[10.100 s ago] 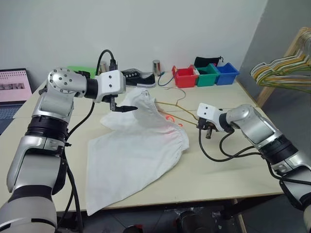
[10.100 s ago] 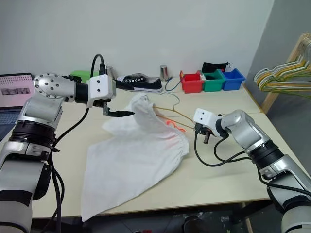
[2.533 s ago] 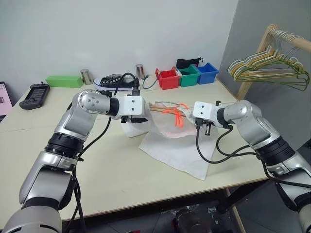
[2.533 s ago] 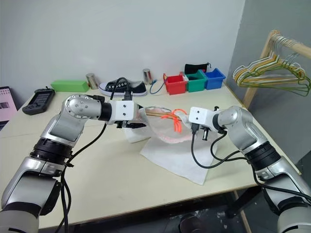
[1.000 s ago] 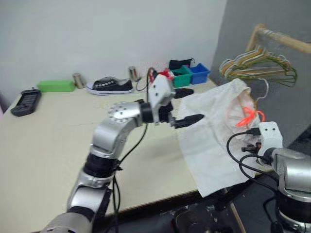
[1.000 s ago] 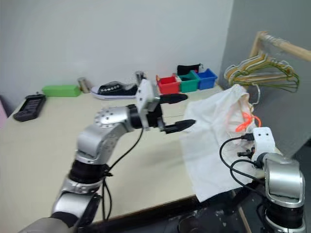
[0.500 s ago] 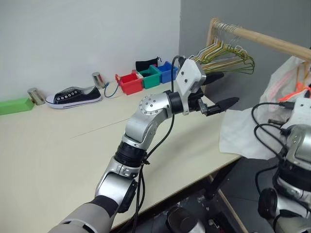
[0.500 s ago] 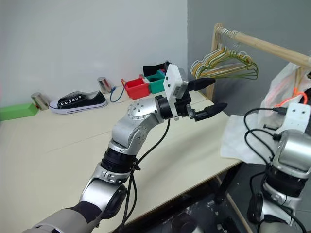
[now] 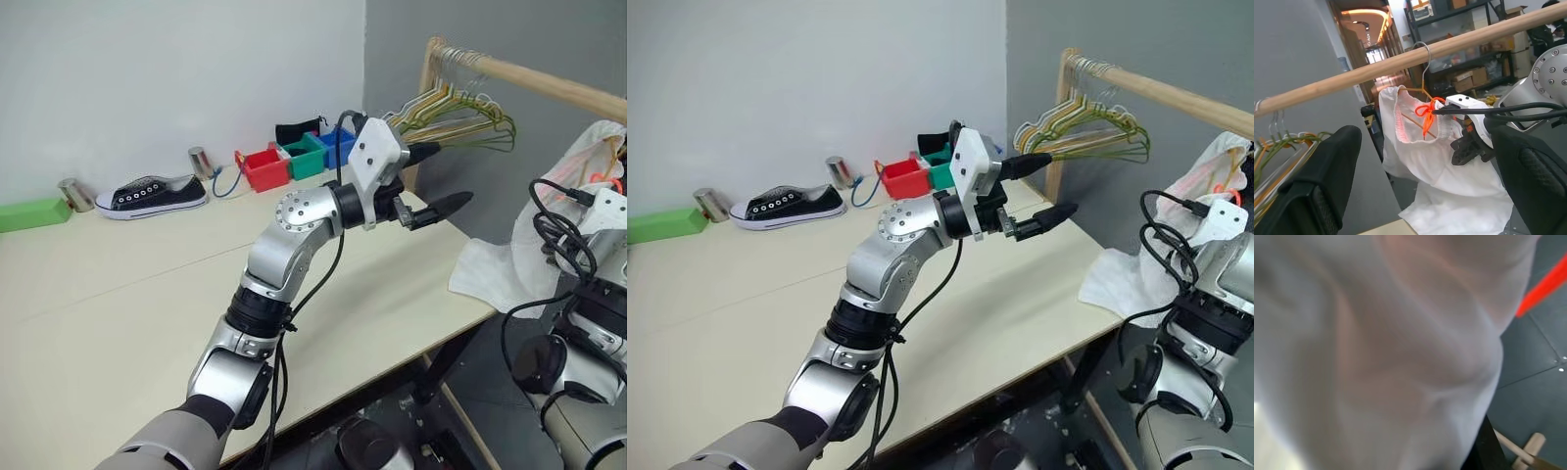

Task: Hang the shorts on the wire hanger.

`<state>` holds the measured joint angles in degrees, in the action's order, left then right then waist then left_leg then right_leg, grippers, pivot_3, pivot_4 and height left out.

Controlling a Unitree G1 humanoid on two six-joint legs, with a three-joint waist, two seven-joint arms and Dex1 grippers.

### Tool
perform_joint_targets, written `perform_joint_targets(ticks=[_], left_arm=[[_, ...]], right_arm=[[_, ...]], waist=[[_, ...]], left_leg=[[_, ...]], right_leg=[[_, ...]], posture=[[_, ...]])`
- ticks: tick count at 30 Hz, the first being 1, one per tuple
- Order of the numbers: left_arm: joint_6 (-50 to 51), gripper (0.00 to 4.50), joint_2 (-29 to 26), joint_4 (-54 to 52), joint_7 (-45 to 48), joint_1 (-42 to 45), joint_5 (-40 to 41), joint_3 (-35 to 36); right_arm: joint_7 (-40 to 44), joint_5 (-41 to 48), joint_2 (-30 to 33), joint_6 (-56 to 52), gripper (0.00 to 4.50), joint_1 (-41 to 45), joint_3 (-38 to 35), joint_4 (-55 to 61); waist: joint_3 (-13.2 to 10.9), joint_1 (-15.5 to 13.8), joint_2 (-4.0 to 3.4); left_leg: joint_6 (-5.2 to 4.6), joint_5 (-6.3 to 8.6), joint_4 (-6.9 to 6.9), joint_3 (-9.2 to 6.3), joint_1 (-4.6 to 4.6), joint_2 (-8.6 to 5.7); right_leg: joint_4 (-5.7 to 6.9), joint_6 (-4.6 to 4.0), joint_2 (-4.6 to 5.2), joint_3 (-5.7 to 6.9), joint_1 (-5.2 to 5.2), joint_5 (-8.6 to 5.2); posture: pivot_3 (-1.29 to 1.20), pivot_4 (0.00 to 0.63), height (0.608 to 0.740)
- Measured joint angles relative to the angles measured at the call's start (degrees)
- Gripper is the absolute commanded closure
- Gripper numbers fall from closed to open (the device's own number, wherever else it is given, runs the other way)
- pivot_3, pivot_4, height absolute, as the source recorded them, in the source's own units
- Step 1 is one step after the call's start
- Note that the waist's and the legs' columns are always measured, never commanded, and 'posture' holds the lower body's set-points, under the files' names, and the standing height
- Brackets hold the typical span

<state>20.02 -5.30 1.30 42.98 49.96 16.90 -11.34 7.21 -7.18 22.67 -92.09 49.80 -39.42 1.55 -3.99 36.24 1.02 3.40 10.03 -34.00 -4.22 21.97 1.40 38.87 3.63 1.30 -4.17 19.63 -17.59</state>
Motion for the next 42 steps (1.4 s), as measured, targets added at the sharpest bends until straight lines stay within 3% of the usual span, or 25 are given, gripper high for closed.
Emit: perform_joint_targets(ticks=[1, 4, 13, 21, 32, 38, 42], left_arm=[[0.00, 0.00, -0.06, -0.23, -0.05, -0.05, -0.02, 0.00], [0.04, 0.00, -0.04, -0.49, -0.55, -0.10, -0.06, 0.00], [0.83, 0.00, -0.14, -0.79, -1.11, -0.29, -0.03, 0.00], [0.78, 0.00, -0.61, -0.77, -0.84, -0.29, -0.02, 0.01], [0.92, 0.00, -1.96, -0.83, 0.44, -1.90, 0.66, 0.07], [2.59, 0.00, -5.49, -2.95, 0.12, -4.67, 0.91, 1.38], [5.98, 0.00, -10.23, -5.11, -2.19, -8.21, 0.71, 4.63]], right_arm=[[-0.01, 0.07, 0.05, 0.00, 4.08, 0.06, 0.00, -0.20], [-0.34, 0.61, 1.02, 0.02, 3.67, 0.06, 0.21, -0.70], [-1.65, 1.59, 2.90, 0.03, 1.78, -0.36, 3.93, 0.31], [-2.82, 1.55, 5.60, 0.00, 0.04, -4.45, 11.47, 12.05], [-2.29, 1.57, 3.13, 0.00, 0.02, -10.13, 19.65, 31.41], [-2.30, 1.40, 1.81, 0.00, 0.02, -10.12, 22.41, 34.96], [-1.92, 1.91, 5.96, -0.01, 0.02, -2.78, 29.97, 33.86]], waist=[[0.00, -0.08, 0.00], [-0.01, -0.22, 0.01], [-0.05, -0.18, 0.05], [-0.07, -0.18, 0.07], [-0.25, 0.40, 0.22], [-0.35, 0.35, 0.18], [-0.67, -0.01, -0.08]], left_leg=[[0.00, 0.00, 0.00, 0.00, 0.01, 0.00], [0.00, 0.00, 0.01, 0.00, 0.02, -0.02], [0.01, 0.01, 0.03, 0.00, 0.00, -0.01], [0.06, 0.04, 0.09, -0.03, 0.01, 0.02], [0.20, 0.13, 0.12, -0.01, 0.07, 0.08], [0.22, 0.15, 0.26, 0.01, 0.19, 0.12], [0.24, 0.16, 0.27, -0.01, 0.25, 0.08]], right_leg=[[-0.03, -0.01, 0.00, 0.01, -0.01, 0.00], [-0.13, -0.02, 0.01, -0.01, -0.04, -0.02], [-0.18, -0.27, 0.01, -0.01, -0.05, -0.16], [-0.25, -0.33, 0.00, 0.01, -0.01, -0.20], [-0.53, -0.33, 0.00, 0.00, -0.01, -0.21], [-0.83, -0.21, -0.01, -0.01, -0.01, -0.14], [-0.81, 0.02, 0.02, -0.02, 0.03, -0.01]], posture=[[-0.47, 0.013, 0.740], [-0.47, 0.016, 0.740], [-0.48, 0.015, 0.740], [-0.51, 0.015, 0.740], [-0.53, 0.046, 0.740], [-0.48, 0.045, 0.740], [-0.42, 0.035, 0.740]])
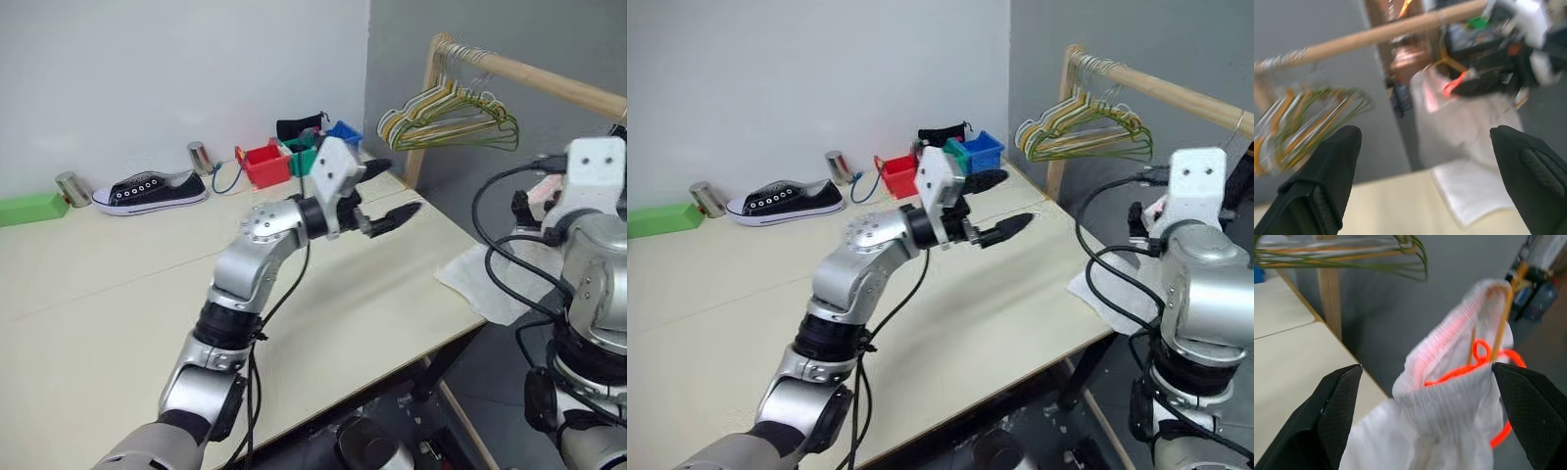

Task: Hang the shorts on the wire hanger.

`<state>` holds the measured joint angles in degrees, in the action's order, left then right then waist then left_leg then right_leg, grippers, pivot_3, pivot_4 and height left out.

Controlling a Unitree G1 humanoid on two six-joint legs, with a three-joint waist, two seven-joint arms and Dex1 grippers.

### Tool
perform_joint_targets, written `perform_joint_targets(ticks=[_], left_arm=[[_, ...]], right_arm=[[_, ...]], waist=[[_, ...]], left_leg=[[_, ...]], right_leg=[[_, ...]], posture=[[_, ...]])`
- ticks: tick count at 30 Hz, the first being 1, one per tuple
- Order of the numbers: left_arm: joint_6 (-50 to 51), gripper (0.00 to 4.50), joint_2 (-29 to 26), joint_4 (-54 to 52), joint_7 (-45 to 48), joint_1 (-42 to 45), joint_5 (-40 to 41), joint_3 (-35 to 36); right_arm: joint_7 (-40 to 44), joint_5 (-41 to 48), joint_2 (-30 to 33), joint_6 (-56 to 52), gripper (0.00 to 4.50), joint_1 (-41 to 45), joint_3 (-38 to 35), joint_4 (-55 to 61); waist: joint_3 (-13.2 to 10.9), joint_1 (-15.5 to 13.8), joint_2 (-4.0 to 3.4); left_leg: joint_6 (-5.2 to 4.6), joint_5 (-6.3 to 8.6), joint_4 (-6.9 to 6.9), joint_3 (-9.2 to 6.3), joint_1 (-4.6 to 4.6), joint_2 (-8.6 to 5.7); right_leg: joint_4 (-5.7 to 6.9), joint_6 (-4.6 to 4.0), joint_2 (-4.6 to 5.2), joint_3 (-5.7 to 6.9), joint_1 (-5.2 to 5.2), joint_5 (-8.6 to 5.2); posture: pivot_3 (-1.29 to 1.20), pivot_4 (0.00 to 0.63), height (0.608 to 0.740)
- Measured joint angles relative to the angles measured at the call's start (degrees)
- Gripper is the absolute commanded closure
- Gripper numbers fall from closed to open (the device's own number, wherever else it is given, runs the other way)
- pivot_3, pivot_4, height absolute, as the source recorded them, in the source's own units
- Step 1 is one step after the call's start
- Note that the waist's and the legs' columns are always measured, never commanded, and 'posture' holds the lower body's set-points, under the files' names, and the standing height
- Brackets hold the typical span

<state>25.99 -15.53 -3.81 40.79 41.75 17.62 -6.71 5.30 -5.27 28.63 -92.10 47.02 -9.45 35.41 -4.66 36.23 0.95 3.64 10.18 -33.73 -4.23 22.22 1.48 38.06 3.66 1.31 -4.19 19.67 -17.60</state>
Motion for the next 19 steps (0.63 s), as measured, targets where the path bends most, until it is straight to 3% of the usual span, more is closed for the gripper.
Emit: perform_joint_targets(ticks=[3, 4, 7, 12, 19], left_arm=[[2.02, 0.00, -1.09, -1.24, -4.62, -2.71, -0.58, 3.17], [2.50, 0.00, -1.33, -1.84, -7.20, -4.36, -1.40, 4.47], [3.59, 0.00, -2.47, -3.67, -12.77, -9.87, -3.87, 6.58], [8.36, 0.00, -2.19, -10.96, -21.10, -21.98, -4.94, 12.09], [8.60, 0.00, 1.41, -15.62, -30.36, -36.74, -7.22, 17.43]], right_arm=[[1.44, 2.29, -0.59, 0.03, 0.02, 7.04, 4.56, -0.68], [1.94, 3.22, -3.70, 1.26, 0.02, 7.21, 5.67, -1.30], [1.69, 4.62, -12.42, 6.53, 0.02, 1.15, 7.31, -6.27], [-0.92, 4.60, -21.58, 24.29, 0.02, -10.09, 9.23, -19.91], [0.72, 4.77, -24.25, 46.58, 0.02, -16.73, 13.10, -32.30]], waist=[[0.02, -0.63, 0.08], [0.15, -0.91, 0.23], [0.39, -2.91, 0.60], [0.35, -10.51, 0.52], [0.39, -22.32, 0.53]], left_leg=[[-0.01, 0.00, 0.04, -0.19, -0.02, 0.12], [-0.01, 0.00, 0.09, -0.22, -0.07, 0.16], [-0.01, 0.00, 0.17, -0.29, -0.07, 0.21], [0.00, 0.00, -0.01, -0.25, 0.81, 0.07], [0.16, 0.10, -0.03, -0.34, 0.85, 0.04]], right_leg=[[-0.01, 0.05, -0.13, 0.15, -0.04, 0.03], [0.00, 0.06, -0.19, 0.17, -0.06, 0.04], [0.05, 0.08, -0.29, 0.17, -0.04, 0.05], [0.15, 0.11, -0.19, 0.06, 0.69, 0.10], [0.02, 0.03, -0.22, 0.12, 0.64, 0.07]], posture=[[-0.35, 0.024, 0.740], [-0.34, 0.022, 0.740], [-0.26, 0.013, 0.740], [-0.14, 0.000, 0.740], [-0.09, 0.000, 0.740]])
